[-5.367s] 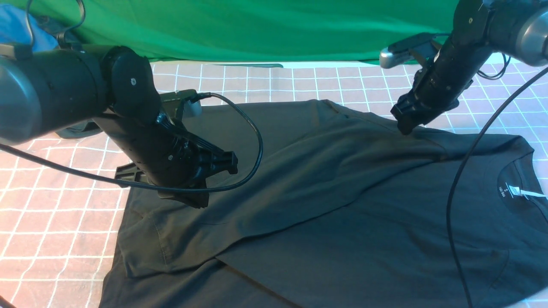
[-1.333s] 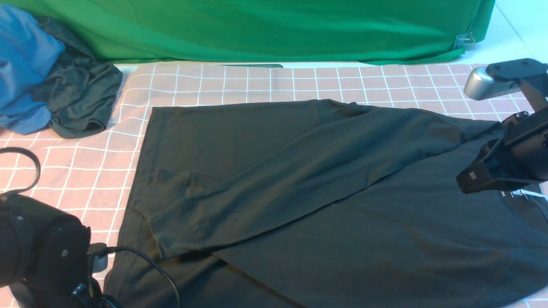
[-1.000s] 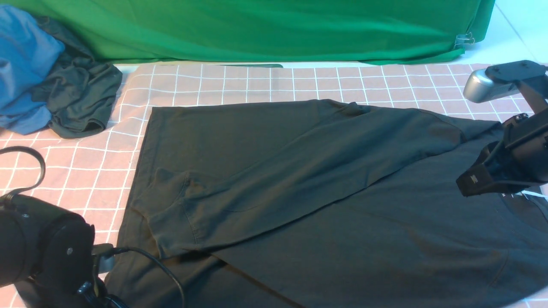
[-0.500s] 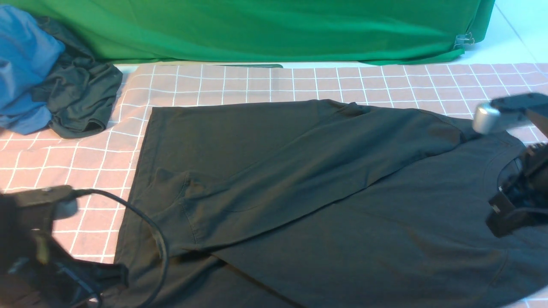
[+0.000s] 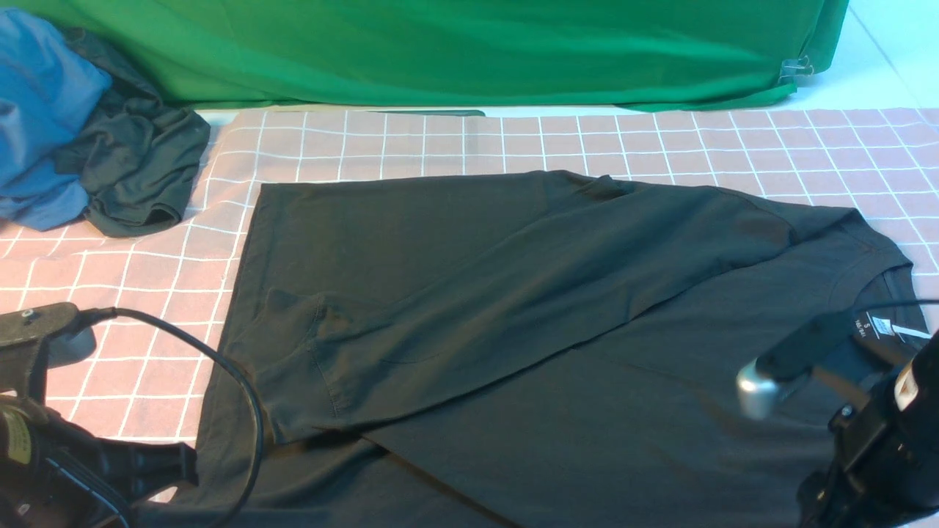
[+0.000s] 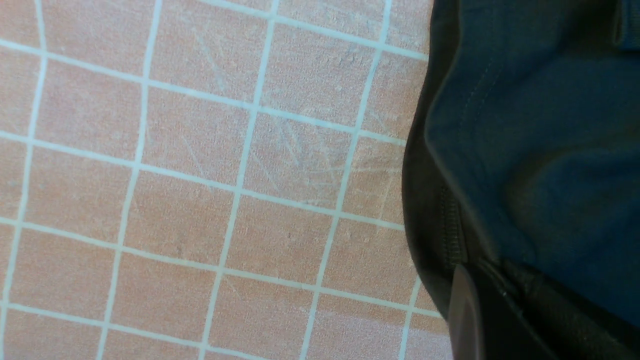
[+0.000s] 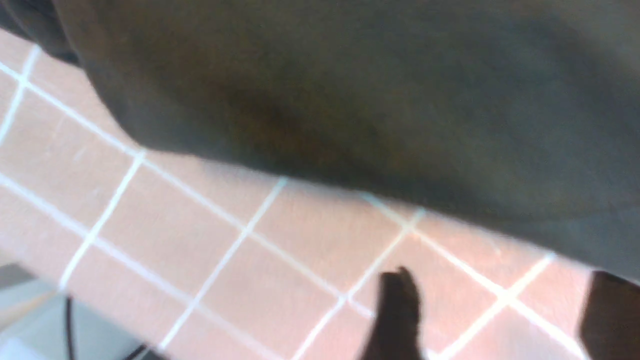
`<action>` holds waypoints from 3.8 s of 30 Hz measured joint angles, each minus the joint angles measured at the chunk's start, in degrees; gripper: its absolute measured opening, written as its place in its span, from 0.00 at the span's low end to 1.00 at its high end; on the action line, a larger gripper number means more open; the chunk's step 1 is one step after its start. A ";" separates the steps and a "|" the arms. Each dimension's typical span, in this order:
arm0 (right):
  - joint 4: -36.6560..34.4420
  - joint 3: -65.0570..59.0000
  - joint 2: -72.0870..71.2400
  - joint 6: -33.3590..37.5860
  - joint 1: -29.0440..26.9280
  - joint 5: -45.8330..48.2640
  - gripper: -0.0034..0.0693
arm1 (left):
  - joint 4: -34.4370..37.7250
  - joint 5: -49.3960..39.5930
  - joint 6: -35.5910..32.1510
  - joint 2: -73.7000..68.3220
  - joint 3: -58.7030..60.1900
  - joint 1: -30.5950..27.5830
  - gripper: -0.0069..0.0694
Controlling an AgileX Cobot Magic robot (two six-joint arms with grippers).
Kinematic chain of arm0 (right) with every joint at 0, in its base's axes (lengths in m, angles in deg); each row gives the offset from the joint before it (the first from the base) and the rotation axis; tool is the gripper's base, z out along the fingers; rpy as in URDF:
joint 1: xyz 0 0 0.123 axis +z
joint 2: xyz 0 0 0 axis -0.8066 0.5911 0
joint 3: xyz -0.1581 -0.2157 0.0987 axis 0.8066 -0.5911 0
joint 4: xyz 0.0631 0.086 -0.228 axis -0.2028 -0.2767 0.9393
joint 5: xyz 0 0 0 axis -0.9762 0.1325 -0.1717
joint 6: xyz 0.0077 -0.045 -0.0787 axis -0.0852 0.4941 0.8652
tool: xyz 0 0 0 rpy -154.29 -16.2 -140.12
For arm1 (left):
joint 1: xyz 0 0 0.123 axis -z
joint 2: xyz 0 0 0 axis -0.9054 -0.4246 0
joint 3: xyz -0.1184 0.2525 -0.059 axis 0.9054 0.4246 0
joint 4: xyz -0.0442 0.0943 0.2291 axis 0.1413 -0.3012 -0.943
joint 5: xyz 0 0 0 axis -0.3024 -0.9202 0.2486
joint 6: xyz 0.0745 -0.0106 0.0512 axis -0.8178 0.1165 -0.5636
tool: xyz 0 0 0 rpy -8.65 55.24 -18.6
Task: Fold a long-sleeved shirt over a pink coffee tablecloth.
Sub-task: 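Grasp the near edge of the shirt at its hem and shoulder corners, then fold the black garment in half by bringing its near edge over to the far edge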
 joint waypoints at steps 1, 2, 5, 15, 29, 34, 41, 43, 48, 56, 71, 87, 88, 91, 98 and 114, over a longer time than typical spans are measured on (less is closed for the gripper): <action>0.29 -0.79 0.18 -0.06 0.24 -1.60 0.84 | 0.00 0.43 0.00 0.00 0.00 0.00 0.13; 0.65 -1.18 0.56 -0.05 0.29 -2.76 0.87 | 0.00 0.62 0.00 0.00 0.00 0.00 0.13; 1.27 -1.41 2.17 0.01 0.29 -4.11 0.89 | 0.00 0.97 0.00 0.00 0.00 0.00 0.13; 3.16 -1.34 10.15 2.58 0.32 -8.88 0.76 | -0.06 1.13 0.00 0.00 0.00 0.00 0.13; 3.16 3.35 4.11 2.63 0.35 -0.77 0.11 | -0.46 1.01 1.50 0.00 -6.53 0.00 0.13; 3.21 6.84 2.12 2.86 0.35 2.02 0.11 | -2.24 0.85 1.55 0.00 -9.08 0.00 0.13; 4.42 11.05 1.99 2.84 -1.28 3.18 0.11 | -4.25 3.42 3.92 -1.66 -9.37 0.00 0.13; 4.47 12.32 1.99 2.84 -2.80 3.18 0.11 | -4.50 4.42 4.44 -3.26 -10.03 0.00 0.13; 4.52 15.32 2.73 2.68 -6.70 3.23 0.11 | -4.39 7.76 5.32 -9.52 -12.76 -0.79 0.13; 4.40 19.56 11.84 2.36 -10.61 3.31 0.11 | -0.27 12.93 0.97 -20.63 -18.33 -8.14 0.13; 4.53 36.20 27.07 -0.08 -10.63 4.73 0.31 | 4.38 16.86 -3.12 -34.84 -22.79 -13.02 0.13; 2.01 34.73 26.07 4.96 1.85 3.50 0.62 | 4.72 16.81 -4.54 -34.84 -22.79 -13.02 0.13; 2.00 34.65 26.14 4.51 2.10 2.26 0.62 | 4.72 16.81 -4.58 -34.84 -22.79 -13.02 0.13; 1.91 34.60 26.24 1.58 2.27 -1.73 0.62 | 4.72 16.81 -4.65 -34.84 -22.79 -13.02 0.13; 0.34 34.59 26.24 -1.04 2.22 -1.05 0.62 | 4.72 16.81 -4.70 -34.84 -22.79 -13.02 0.13; -2.15 34.53 27.21 -2.51 2.22 -1.61 0.62 | 4.72 16.75 -4.70 -34.84 -22.79 -13.02 0.13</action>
